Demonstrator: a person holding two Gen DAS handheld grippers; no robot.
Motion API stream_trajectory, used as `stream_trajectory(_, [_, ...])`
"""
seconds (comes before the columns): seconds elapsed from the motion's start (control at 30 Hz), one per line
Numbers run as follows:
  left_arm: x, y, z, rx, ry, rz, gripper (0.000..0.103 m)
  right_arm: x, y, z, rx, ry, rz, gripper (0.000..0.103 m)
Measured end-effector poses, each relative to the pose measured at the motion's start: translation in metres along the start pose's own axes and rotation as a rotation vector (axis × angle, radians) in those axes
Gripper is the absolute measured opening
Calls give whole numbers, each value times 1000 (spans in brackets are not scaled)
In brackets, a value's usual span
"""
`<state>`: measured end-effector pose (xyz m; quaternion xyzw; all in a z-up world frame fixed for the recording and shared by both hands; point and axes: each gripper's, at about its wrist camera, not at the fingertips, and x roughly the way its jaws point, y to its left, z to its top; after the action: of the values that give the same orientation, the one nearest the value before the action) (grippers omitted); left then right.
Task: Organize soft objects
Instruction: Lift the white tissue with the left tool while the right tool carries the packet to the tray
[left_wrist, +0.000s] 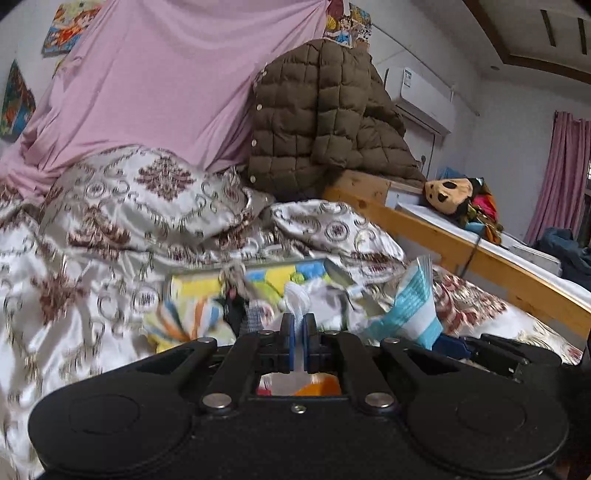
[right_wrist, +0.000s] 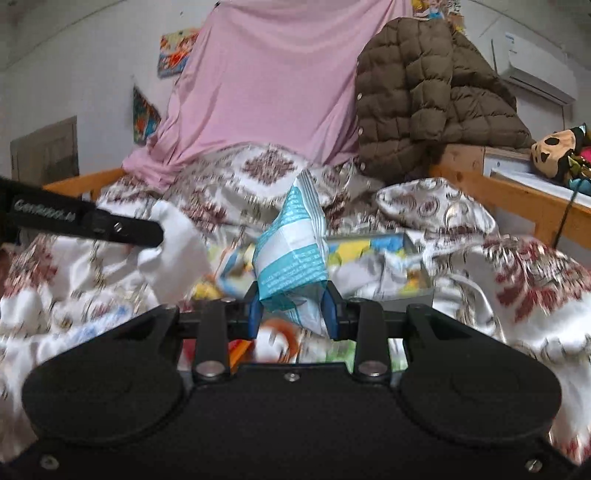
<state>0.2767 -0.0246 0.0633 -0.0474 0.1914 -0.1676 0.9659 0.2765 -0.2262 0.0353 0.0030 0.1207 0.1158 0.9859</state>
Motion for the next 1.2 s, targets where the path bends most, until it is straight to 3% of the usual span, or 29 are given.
stream_trajectory(0.13, [36, -3, 20, 39, -11, 30, 3, 36, -19, 21, 31, -38, 10, 25])
stream_trajectory(0.3, [90, -10, 34, 106, 3, 62, 3, 89, -56, 34, 140, -13, 35, 25])
stream_trajectory(0.47, [148, -20, 41, 162, 35, 89, 3, 137, -101, 35, 269, 65, 50, 25])
stream_trajectory(0.67, [207, -22, 37, 155, 85, 102, 3, 174, -147, 28, 394, 167, 52, 25])
stream_trajectory(0.9, [249, -21, 23, 136, 160, 112, 3, 204, -159, 8, 437, 247, 46, 26])
stream_trajectory(1.07, [270, -13, 8, 105, 255, 143, 3, 222, -153, -3, 435, 318, 45, 29])
stream_trajectory(1.2, [273, -9, -1, 77, 290, 153, 5, 227, -149, -8, 435, 335, 48, 38])
